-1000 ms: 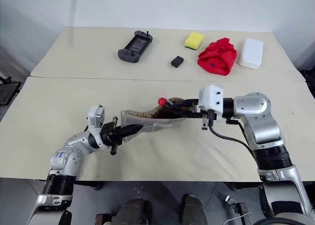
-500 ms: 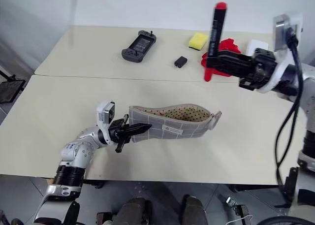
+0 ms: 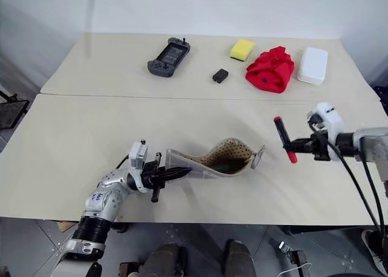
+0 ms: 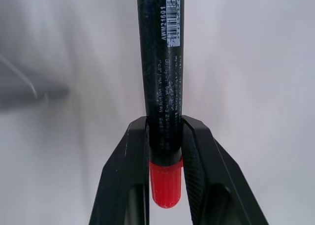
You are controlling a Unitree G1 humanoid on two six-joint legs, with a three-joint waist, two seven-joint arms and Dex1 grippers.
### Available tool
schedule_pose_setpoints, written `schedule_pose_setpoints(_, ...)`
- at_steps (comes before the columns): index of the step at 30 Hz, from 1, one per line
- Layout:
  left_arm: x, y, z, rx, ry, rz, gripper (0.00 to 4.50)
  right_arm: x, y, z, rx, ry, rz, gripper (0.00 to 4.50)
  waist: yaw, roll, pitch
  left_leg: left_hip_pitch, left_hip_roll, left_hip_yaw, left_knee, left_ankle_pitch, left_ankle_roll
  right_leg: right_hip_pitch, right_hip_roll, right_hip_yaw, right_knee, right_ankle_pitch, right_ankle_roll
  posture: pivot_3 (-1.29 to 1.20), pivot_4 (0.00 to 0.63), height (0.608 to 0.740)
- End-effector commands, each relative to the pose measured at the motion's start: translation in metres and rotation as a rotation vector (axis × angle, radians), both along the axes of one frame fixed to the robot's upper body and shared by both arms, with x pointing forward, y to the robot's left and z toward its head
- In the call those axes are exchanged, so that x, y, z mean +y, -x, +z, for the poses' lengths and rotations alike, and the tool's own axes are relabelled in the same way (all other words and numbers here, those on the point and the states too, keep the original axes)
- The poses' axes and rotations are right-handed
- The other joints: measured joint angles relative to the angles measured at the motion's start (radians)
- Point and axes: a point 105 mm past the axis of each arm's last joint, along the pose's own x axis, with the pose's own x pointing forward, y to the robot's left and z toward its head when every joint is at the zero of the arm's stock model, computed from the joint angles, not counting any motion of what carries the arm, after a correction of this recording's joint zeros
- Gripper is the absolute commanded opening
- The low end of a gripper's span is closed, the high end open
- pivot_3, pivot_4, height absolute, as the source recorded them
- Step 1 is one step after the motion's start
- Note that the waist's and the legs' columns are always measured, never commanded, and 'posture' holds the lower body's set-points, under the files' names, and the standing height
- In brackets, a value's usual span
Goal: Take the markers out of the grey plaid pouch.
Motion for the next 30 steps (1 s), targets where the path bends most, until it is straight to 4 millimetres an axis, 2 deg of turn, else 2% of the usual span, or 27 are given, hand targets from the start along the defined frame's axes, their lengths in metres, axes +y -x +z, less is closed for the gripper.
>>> schedule_pose_setpoints(1, 0.005, 0.002, -0.001, 0.011, -0.002, 0.001, 0.0, -0.005, -0.007, -0.002, -0.043, 0.042, -0.039, 0.54, 0.0, 0.0, 0.0, 0.0, 0.0, 0.0, 0.0, 0.0, 0.0, 0.0, 0.0, 0.0, 0.0, 0.0, 0.0, 0.0, 0.15, 0.74)
schedule_pose_setpoints(6, 0.01, -0.003, -0.001, 0.017, -0.005, 0.035, 0.0, -0.007, -0.008, 0.003, -0.079, 0.057, -0.041, 2.24, 0.0, 0.0, 0.0, 0.0, 0.0, 0.0, 0.0, 0.0, 0.0, 0.0, 0.0, 0.0, 0.0, 0.0, 0.0, 0.0, 0.15, 0.74)
schedule_pose_setpoints(8, 0.011, -0.005, -0.001, 0.009, -0.005, 0.051, 0.0, -0.004, -0.006, 0.011, -0.11, 0.039, 0.002, 2.9, 0.0, 0.0, 0.0, 0.0, 0.0, 0.0, 0.0, 0.0, 0.0, 0.0, 0.0, 0.0, 0.0, 0.0, 0.0, 0.0, 0.15, 0.74)
schedule_pose_setpoints(9, 0.01, -0.005, -0.001, 0.006, -0.009, 0.05, 0.0, 0.0, -0.006, 0.03, -0.19, -0.004, 0.063, 3.22, 0.0, 0.0, 0.0, 0.0, 0.0, 0.0, 0.0, 0.0, 0.0, 0.0, 0.0, 0.0, 0.0, 0.0, 0.0, 0.0, 0.15, 0.74)
schedule_pose_setpoints(12, 0.01, -0.005, 0.0, 0.021, -0.009, 0.034, 0.0, 0.01, 0.009, 0.081, -0.401, -0.095, 0.27, 3.22, 0.001, 0.001, 0.0, 0.0, 0.0, 0.0, 0.0, 0.0, 0.0, 0.0, 0.0, 0.0, 0.0, 0.0, 0.0, 0.0, 0.15, 0.74)
schedule_pose_setpoints(16, 0.012, -0.008, 0.001, 0.023, -0.012, 0.037, 0.0, 0.029, 0.022, 0.117, -0.477, -0.161, 0.394, 3.22, 0.001, 0.001, 0.0, 0.0, 0.0, 0.0, 0.0, 0.0, 0.0, 0.0, 0.0, 0.0, -0.001, 0.0, 0.0, 0.0, 0.15, 0.74)
schedule_pose_setpoints(18, 0.013, -0.01, 0.002, 0.021, -0.008, 0.044, 0.0, 0.049, 0.031, 0.127, -0.487, -0.188, 0.487, 3.22, 0.0, 0.001, 0.0, 0.001, 0.0, -0.001, 0.0, 0.0, 0.0, 0.001, 0.0, 0.0, 0.0, 0.0, 0.0, 0.0, 0.15, 0.74)
schedule_pose_setpoints(20, 0.013, -0.013, 0.004, 0.022, -0.002, 0.051, 0.0, 0.082, 0.043, 0.126, -0.464, -0.193, 0.632, 2.84, -0.002, 0.001, 0.0, 0.001, 0.001, -0.001, 0.0, 0.0, 0.0, 0.001, 0.0, 0.0, 0.0, 0.0, 0.0, 0.0, 0.15, 0.74)
schedule_pose_setpoints(21, 0.014, -0.013, 0.004, 0.022, -0.002, 0.053, 0.0, 0.092, 0.048, 0.123, -0.447, -0.189, 0.677, 2.6, -0.001, 0.001, 0.0, 0.001, 0.001, -0.003, 0.001, 0.0, 0.0, 0.001, 0.0, 0.0, 0.0, 0.0, 0.0, 0.0, 0.15, 0.74)
schedule_pose_setpoints(25, 0.012, -0.013, 0.003, 0.023, -0.009, 0.043, 0.0, 0.13, 0.047, 0.097, -0.389, -0.119, 0.789, 1.32, 0.0, 0.0, 0.0, 0.0, 0.0, -0.009, 0.001, 0.0, 0.0, 0.001, 0.0, 0.0, 0.0, 0.0, 0.0, 0.0, 0.15, 0.74)
schedule_pose_setpoints(28, 0.011, -0.013, 0.003, 0.022, -0.011, 0.041, 0.0, 0.145, 0.044, 0.083, -0.351, -0.092, 0.816, 0.26, 0.003, 0.0, 0.0, 0.0, 0.0, -0.009, 0.002, 0.0, 0.0, 0.001, 0.0, 0.0, 0.001, 0.0, 0.0, 0.0, 0.15, 0.74)
schedule_pose_setpoints(29, 0.01, -0.013, 0.003, 0.022, -0.011, 0.041, 0.0, 0.148, 0.043, 0.079, -0.34, -0.077, 0.82, 0.03, 0.004, 0.0, 0.0, 0.0, -0.001, -0.01, 0.002, 0.0, 0.0, 0.001, 0.0, 0.0, 0.001, 0.0, 0.0, 0.0, 0.15, 0.74)
schedule_pose_setpoints(30, 0.01, -0.013, 0.003, 0.022, -0.01, 0.041, 0.0, 0.15, 0.041, 0.074, -0.328, -0.052, 0.815, 0.03, 0.005, 0.0, 0.0, 0.0, -0.001, -0.01, 0.002, 0.0, 0.0, 0.001, 0.0, -0.001, 0.001, 0.0, 0.0, 0.0, 0.15, 0.74)
